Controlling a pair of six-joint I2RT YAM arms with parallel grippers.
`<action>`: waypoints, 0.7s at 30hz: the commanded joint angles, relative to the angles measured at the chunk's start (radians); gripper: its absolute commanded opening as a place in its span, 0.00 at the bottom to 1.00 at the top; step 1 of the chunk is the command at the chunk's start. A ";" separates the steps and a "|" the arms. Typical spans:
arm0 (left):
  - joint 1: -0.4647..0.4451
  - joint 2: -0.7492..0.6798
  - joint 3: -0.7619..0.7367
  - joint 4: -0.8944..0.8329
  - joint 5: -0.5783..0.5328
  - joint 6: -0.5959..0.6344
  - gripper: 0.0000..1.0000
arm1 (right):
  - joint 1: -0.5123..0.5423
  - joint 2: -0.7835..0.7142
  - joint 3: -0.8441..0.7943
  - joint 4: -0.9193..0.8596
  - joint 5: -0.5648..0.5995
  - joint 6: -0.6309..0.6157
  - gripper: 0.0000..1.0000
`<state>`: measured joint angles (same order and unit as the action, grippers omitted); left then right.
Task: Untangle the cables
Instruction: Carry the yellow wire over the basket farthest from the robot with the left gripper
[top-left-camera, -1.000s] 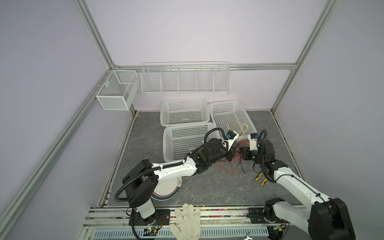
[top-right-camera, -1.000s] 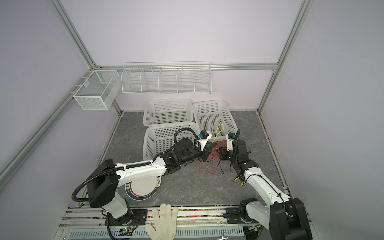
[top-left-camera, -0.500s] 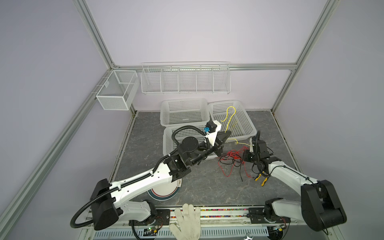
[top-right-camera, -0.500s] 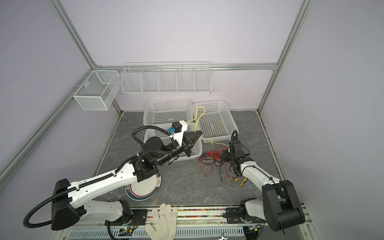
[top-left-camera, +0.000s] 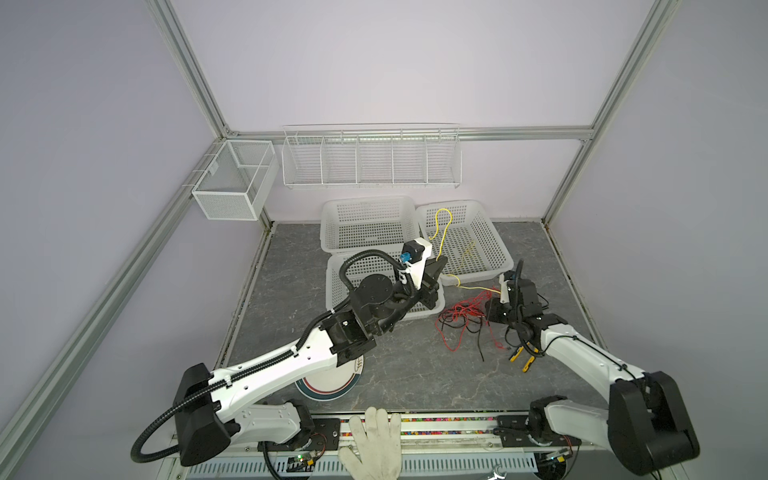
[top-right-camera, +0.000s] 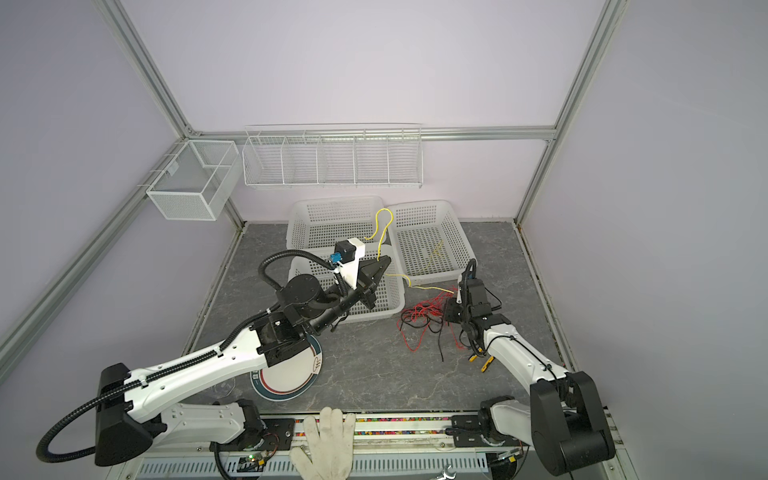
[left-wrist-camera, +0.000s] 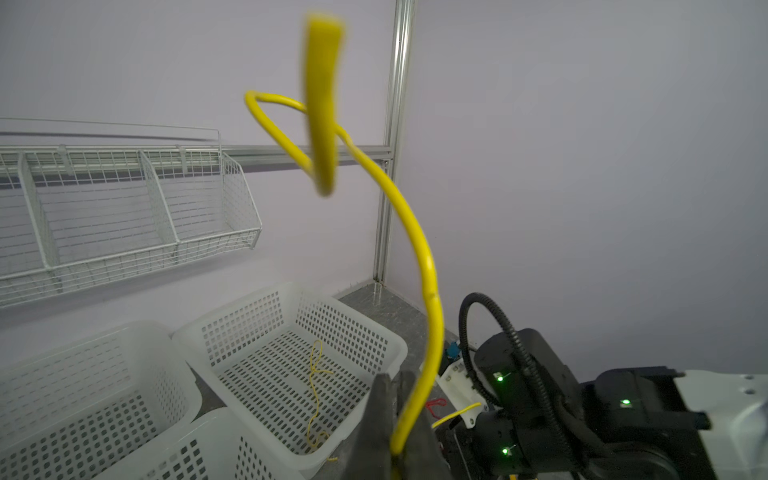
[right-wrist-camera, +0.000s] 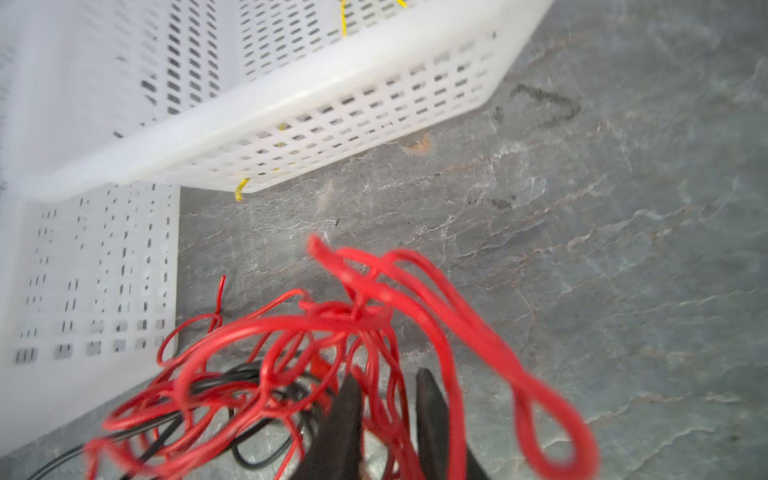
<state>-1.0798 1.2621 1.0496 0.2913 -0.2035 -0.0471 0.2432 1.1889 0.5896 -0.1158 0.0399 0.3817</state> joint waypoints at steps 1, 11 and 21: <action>0.017 0.060 0.068 -0.076 -0.071 0.011 0.00 | 0.005 -0.083 0.029 -0.072 0.008 -0.019 0.37; 0.138 0.309 0.268 -0.083 -0.075 0.048 0.00 | 0.005 -0.209 0.018 -0.181 0.158 -0.006 0.86; 0.200 0.652 0.642 -0.200 -0.054 0.119 0.00 | 0.003 -0.279 -0.023 -0.165 0.166 0.005 0.95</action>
<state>-0.8989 1.8393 1.5990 0.1596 -0.2657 0.0399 0.2440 0.9379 0.5903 -0.2771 0.1875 0.3775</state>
